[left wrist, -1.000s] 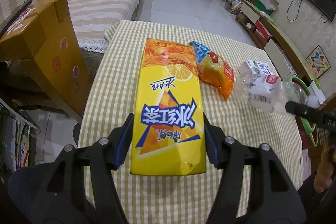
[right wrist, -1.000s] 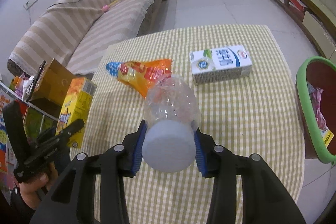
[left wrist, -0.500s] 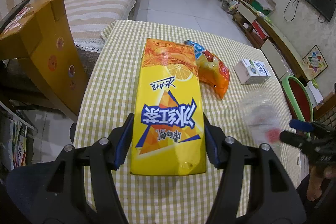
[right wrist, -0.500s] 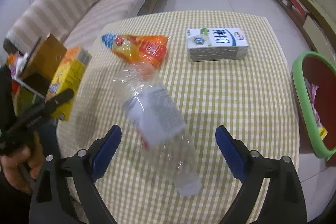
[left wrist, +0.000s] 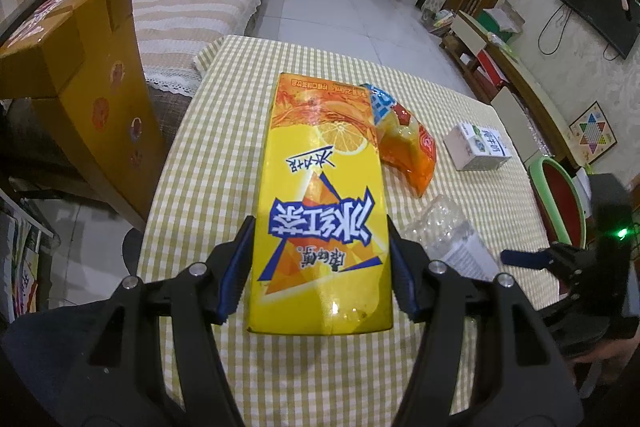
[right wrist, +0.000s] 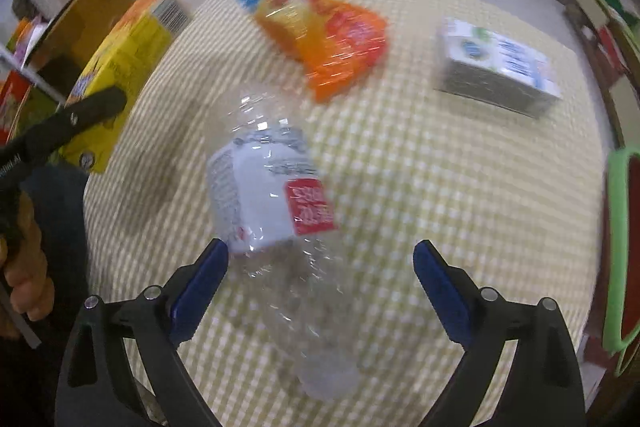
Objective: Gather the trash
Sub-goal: 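Grasp yellow snack box with left tool while right grasps clear plastic bottle, then carry yellow box and plastic bottle over the bin and open both tools, then move both open tools back to the orange bag and milk carton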
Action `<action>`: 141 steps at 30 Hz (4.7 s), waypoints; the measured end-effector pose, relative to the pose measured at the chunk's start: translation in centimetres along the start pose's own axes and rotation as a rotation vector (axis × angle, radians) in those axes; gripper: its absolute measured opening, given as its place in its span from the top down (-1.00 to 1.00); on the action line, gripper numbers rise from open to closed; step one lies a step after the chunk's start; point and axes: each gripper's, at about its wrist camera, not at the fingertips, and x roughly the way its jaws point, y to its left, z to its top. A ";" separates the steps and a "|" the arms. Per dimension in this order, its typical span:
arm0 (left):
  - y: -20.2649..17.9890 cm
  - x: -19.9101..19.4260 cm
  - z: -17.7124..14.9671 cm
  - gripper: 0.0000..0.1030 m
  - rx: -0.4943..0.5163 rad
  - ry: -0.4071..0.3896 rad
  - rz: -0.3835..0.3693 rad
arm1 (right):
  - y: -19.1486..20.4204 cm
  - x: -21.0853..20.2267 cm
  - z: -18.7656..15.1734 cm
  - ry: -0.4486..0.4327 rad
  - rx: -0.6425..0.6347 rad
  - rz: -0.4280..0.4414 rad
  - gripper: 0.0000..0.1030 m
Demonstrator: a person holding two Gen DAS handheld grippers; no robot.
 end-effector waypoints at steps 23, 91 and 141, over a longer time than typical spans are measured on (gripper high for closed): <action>-2.6 -2.5 0.0 -0.13 0.038 -0.028 -0.009 | -3.1 -6.9 0.2 -0.153 0.088 -0.040 -0.16; -43.3 7.5 4.6 -0.13 0.530 0.142 -0.411 | -36.1 -21.8 -13.7 -0.511 0.918 -0.119 -0.17; -21.4 2.6 6.9 -0.89 0.189 0.075 -0.232 | -26.3 -16.7 -5.5 -0.408 0.535 -0.100 -0.72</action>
